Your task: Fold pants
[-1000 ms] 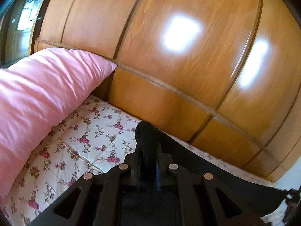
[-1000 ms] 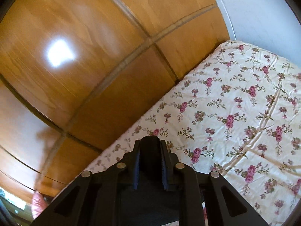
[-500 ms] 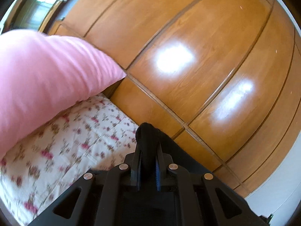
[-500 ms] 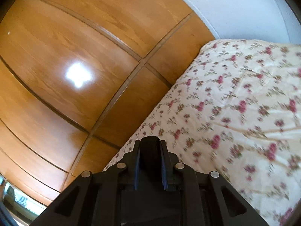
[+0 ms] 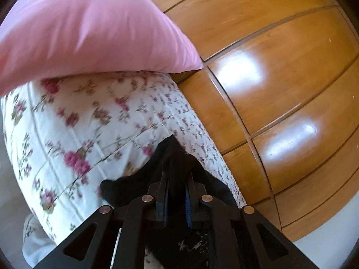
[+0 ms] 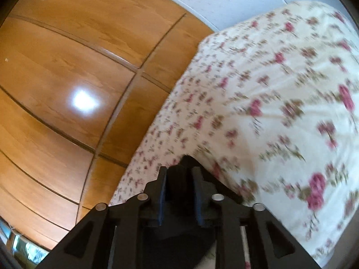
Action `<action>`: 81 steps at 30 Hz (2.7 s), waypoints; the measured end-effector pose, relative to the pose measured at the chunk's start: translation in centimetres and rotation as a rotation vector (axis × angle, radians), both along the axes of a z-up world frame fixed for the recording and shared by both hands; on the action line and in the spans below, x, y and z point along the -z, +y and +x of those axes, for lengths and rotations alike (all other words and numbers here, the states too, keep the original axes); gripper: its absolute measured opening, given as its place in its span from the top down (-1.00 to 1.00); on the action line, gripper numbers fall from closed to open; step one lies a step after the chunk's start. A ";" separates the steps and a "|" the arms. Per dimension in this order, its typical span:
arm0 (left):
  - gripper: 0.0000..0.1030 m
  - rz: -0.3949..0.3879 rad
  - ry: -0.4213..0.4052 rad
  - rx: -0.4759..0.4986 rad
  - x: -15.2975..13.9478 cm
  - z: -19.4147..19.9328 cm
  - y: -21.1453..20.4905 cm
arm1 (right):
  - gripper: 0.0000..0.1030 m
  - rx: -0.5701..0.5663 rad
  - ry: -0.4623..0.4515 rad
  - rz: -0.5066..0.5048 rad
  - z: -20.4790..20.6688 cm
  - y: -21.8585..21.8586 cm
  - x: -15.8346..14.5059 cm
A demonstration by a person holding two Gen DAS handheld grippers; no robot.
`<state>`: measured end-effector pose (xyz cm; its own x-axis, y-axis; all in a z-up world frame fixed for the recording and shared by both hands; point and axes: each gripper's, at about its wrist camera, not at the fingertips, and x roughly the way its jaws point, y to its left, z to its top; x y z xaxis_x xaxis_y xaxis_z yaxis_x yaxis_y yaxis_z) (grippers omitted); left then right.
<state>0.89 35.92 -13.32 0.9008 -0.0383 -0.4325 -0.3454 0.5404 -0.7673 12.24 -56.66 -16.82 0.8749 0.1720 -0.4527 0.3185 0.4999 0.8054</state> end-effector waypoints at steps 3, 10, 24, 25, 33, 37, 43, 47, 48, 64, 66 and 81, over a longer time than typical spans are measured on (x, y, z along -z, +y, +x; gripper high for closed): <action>0.38 0.048 0.025 -0.017 0.0 -0.5 -0.7 | 0.20 0.042 0.031 0.029 -0.9 0.0 0.6; 0.00 -0.134 0.020 -0.066 0.8 -3.2 1.1 | -0.23 0.146 -0.003 -0.053 -3.7 0.3 -3.6; -0.37 -0.158 -0.041 0.137 -1.7 -2.2 -3.3 | -0.29 -0.061 0.112 0.114 -1.5 5.5 -1.2; -0.37 -0.143 -0.024 0.148 -1.7 -1.8 -3.6 | -0.14 -0.054 0.119 0.138 -0.7 5.3 -0.7; -0.37 -0.122 0.059 0.207 0.0 -0.3 -5.6 | 0.86 -0.172 -0.207 -0.117 0.0 6.5 -7.7; -0.37 -0.120 0.077 0.229 0.4 0.2 -6.0 | 0.86 -0.103 0.005 0.009 -0.3 3.6 -1.1; -0.37 -0.122 0.085 0.240 0.6 0.4 -6.1 | 0.53 -0.077 0.073 0.180 -0.4 2.4 4.4; -0.37 -0.119 0.089 0.241 1.0 0.8 -6.4 | -0.08 -0.165 0.018 0.094 0.4 5.0 2.8; -0.34 -0.118 0.086 0.245 0.9 0.8 -6.5 | -0.08 -0.206 0.015 0.081 1.2 6.3 2.6; -0.13 -0.179 0.042 0.159 0.4 1.1 -5.2 | -0.04 -0.630 -0.023 -0.088 2.7 21.8 1.4; -0.12 -0.201 0.039 0.155 0.4 1.8 -5.4 | 0.15 -0.630 -0.023 -0.074 3.1 21.9 1.1; 0.88 -0.078 0.016 0.185 -3.8 -1.5 -5.5 | 0.85 -0.608 -0.062 -0.074 1.6 18.0 -1.3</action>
